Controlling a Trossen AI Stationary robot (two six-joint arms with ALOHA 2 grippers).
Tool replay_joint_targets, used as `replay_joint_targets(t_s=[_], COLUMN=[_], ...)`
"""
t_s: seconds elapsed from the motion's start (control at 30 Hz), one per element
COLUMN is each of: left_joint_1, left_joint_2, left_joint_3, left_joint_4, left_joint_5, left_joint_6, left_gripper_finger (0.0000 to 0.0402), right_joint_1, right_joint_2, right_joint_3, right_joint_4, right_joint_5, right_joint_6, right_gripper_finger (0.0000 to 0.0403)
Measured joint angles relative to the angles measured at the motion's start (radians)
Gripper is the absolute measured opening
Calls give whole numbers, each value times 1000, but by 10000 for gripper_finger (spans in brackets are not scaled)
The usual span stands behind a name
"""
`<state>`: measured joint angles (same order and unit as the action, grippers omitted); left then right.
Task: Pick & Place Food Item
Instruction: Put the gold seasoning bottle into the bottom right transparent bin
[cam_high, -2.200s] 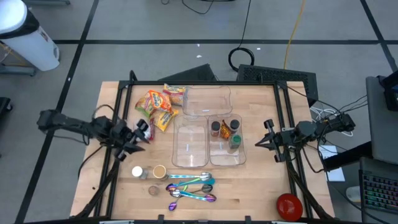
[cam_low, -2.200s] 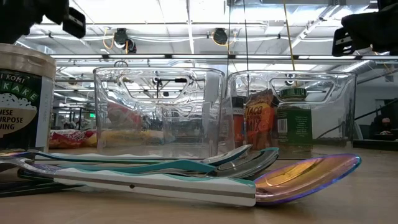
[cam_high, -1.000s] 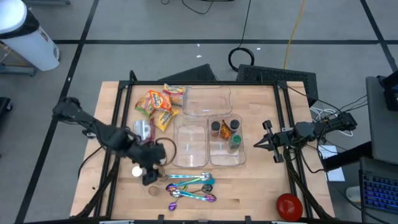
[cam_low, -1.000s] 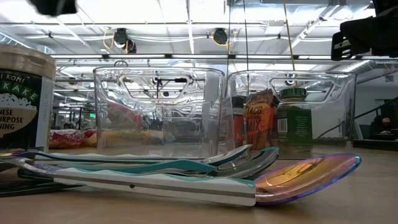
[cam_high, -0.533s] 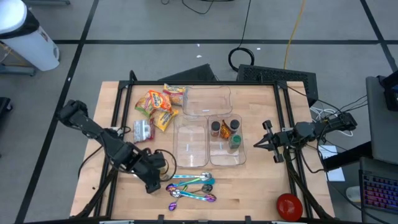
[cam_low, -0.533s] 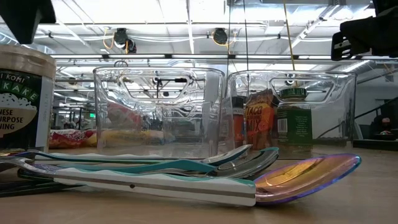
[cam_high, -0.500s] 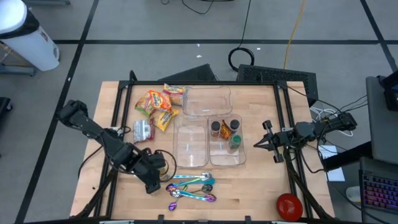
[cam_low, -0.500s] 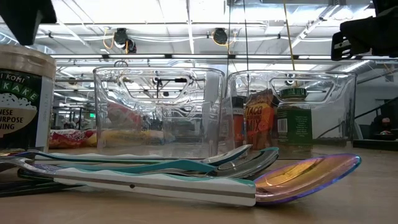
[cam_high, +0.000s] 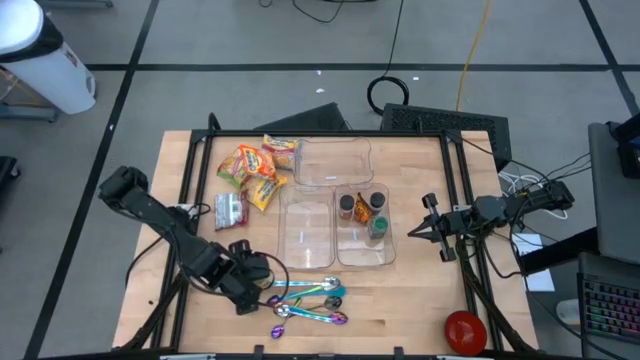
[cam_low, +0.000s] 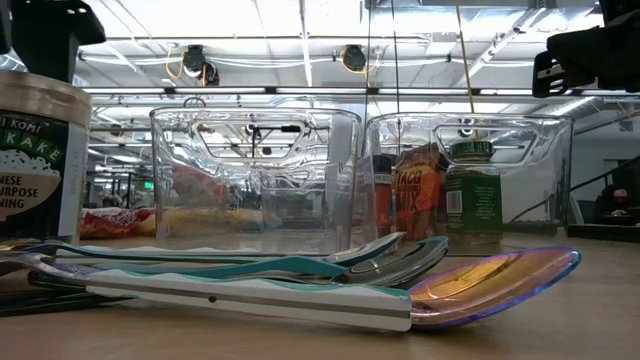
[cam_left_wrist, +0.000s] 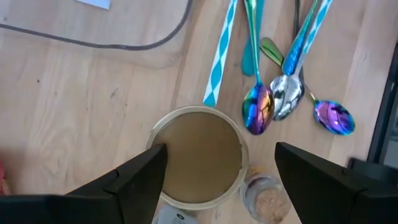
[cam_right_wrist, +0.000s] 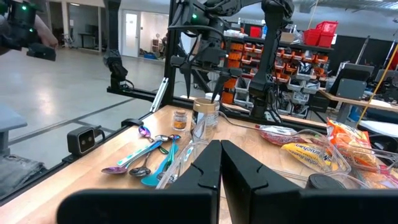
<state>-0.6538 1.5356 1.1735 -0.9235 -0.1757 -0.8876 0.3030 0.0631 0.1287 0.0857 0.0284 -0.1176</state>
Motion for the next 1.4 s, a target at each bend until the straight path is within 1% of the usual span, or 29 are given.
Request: replay_joint_targets(t_s=[0.1, 0.27, 0.43, 0.57, 0.77, 1.07, 1.2, 1.27, 1.4], left_joint_1=[4, 7, 10, 15, 15, 15, 15, 22, 45], left_joint_2=[9, 13, 15, 16, 15, 15, 16, 17, 4], left_joint_3=[2, 1, -1, -3, -3, -2, -3, -3, -3], left_joint_4=[7, 26, 81, 130, 122, 127, 217, 239, 183], left_joint_5=[-2, -44, -45, -26, 38, 35, 10, 33, 105], left_joint_6=[-30, -52, 59, 108, 79, 73, 70, 71, 60], left_gripper_finger=[310, 310, 310, 310, 310, 310, 310, 310, 310], right_joint_1=[0, 0, 0, 0, 0, 0, 0, 0, 0], right_joint_2=[0, 0, 0, 0, 0, 0, 0, 0, 0], right_joint_3=[0, 0, 0, 0, 0, 0, 0, 0, 0], right_joint_4=[0, 0, 0, 0, 0, 0, 0, 0, 0], right_joint_5=[0, 0, 0, 0, 0, 0, 0, 0, 0], right_joint_6=[0, 1, 1, 1, 1, 1, 1, 1, 1], right_gripper_finger=[4, 4, 4, 4, 4, 4, 4, 4, 4])
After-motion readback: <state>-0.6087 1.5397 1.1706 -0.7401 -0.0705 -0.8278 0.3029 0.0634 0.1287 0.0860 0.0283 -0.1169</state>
